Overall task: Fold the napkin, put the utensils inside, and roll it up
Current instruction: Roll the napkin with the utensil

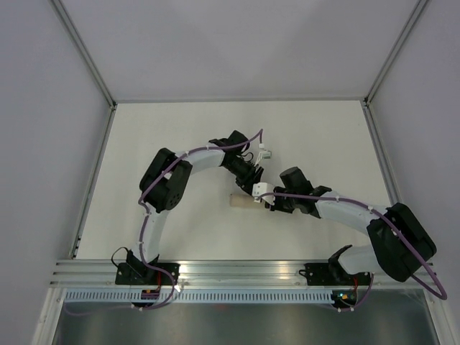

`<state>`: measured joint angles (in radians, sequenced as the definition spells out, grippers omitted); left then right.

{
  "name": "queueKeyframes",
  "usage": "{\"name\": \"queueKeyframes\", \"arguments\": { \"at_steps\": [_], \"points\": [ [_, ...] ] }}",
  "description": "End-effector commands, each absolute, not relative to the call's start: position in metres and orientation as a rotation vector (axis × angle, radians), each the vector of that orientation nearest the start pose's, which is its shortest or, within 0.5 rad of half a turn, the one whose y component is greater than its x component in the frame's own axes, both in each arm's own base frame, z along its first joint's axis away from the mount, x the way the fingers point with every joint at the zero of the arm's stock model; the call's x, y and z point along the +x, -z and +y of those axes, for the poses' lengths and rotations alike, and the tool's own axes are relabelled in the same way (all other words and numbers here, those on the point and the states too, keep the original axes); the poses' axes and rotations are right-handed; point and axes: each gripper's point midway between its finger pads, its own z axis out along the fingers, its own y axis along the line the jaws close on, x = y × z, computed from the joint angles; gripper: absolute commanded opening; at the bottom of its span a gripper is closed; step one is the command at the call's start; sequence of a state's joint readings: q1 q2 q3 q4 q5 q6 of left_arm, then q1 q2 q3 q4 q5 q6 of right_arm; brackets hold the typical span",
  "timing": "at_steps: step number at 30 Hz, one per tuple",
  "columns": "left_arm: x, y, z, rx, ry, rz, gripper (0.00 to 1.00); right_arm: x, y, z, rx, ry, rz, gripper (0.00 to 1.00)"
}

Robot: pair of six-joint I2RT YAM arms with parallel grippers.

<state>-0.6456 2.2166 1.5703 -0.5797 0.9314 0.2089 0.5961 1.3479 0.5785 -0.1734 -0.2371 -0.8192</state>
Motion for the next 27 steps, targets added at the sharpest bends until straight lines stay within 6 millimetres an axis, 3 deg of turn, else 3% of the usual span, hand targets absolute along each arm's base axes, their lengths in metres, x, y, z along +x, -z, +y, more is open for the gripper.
{"name": "queueKeyframes", "arguments": {
  "at_steps": [1, 2, 4, 5, 6, 8, 9, 10, 12, 16, 21, 27],
  "points": [
    [0.304, -0.069, -0.363, 1.2, 1.268, 2.224, 0.57, 0.234, -0.024, 0.18, -1.758, -0.312, 1.883, 0.26],
    [0.309, -0.071, -0.359, 1.175, 1.231, 2.219, 0.57, 0.23, -0.022, 0.178, -1.77, -0.347, 1.906, 0.25],
    [0.321, -0.094, -0.36, 1.137, 1.178, 2.117, 0.57, 0.233, -0.022, 0.178, -1.788, -0.372, 1.92, 0.25],
    [0.319, -0.088, -0.354, 1.114, 1.137, 2.129, 0.57, 0.231, -0.021, 0.175, -1.794, -0.393, 1.943, 0.25],
    [0.32, -0.1, -0.352, 1.101, 1.112, 2.09, 0.57, 0.234, -0.02, 0.176, -1.795, -0.402, 1.951, 0.25],
    [0.323, -0.097, -0.346, 1.059, 1.05, 2.062, 0.56, 0.232, -0.015, 0.173, -1.812, -0.439, 1.986, 0.25],
    [0.323, -0.109, -0.343, 1.04, 1.03, 2.027, 0.56, 0.237, -0.018, 0.175, -1.809, -0.444, 1.984, 0.25],
    [0.317, -0.099, -0.337, 1.02, 1.02, 2.047, 0.56, 0.238, -0.017, 0.172, -1.813, -0.45, 1.993, 0.25],
    [0.322, -0.108, -0.337, 0.993, 0.989, 1.968, 0.56, 0.24, -0.015, 0.173, -1.823, -0.479, 2.014, 0.25],
    [0.306, -0.106, -0.329, 0.941, 0.896, 1.918, 0.56, 0.245, -0.013, 0.17, -1.826, -0.536, 2.062, 0.25],
    [0.289, -0.098, -0.336, 1.0, 0.701, 1.811, 0.58, 0.259, -0.012, 0.171, -1.822, -0.592, 2.098, 0.25],
    [0.269, -0.092, -0.363, 1.147, 0.517, 1.715, 0.6, 0.269, -0.006, 0.17, -1.819, -0.634, 2.152, 0.25]
  ]
}}
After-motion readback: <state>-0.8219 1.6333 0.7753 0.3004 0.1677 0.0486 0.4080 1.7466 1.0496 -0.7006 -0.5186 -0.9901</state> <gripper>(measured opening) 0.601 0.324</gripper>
